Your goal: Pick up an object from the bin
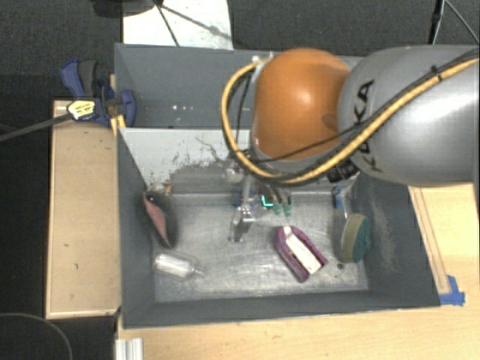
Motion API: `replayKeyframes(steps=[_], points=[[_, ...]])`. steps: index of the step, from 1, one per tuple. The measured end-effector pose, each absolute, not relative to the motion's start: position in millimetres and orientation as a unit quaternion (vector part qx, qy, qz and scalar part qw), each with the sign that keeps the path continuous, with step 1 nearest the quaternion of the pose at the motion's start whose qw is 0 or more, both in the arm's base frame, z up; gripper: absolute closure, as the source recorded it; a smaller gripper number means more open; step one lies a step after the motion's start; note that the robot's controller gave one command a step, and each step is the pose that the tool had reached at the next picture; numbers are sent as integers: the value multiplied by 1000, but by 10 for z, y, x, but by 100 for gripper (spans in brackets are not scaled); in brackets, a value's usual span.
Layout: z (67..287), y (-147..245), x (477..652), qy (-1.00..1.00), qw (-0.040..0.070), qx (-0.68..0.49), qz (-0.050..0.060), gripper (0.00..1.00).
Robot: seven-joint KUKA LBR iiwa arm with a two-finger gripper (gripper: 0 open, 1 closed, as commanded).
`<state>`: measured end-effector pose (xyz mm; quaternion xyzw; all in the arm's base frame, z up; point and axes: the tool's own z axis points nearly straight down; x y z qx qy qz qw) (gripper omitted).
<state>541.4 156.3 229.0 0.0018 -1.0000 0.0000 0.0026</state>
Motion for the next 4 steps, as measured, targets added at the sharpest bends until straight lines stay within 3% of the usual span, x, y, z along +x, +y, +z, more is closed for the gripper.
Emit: replayKeyframes(steps=[1, 2, 3, 4], points=[[1298, 1112, 5089, -999, 4, -40, 1, 0], [2725, 982, 4799, -999, -5, -46, -1, 0], [1642, 1134, 5482, -1000, 1, -1, 0, 0], [1010, 725, 5852, -1000, -8, -24, -4, 0]])
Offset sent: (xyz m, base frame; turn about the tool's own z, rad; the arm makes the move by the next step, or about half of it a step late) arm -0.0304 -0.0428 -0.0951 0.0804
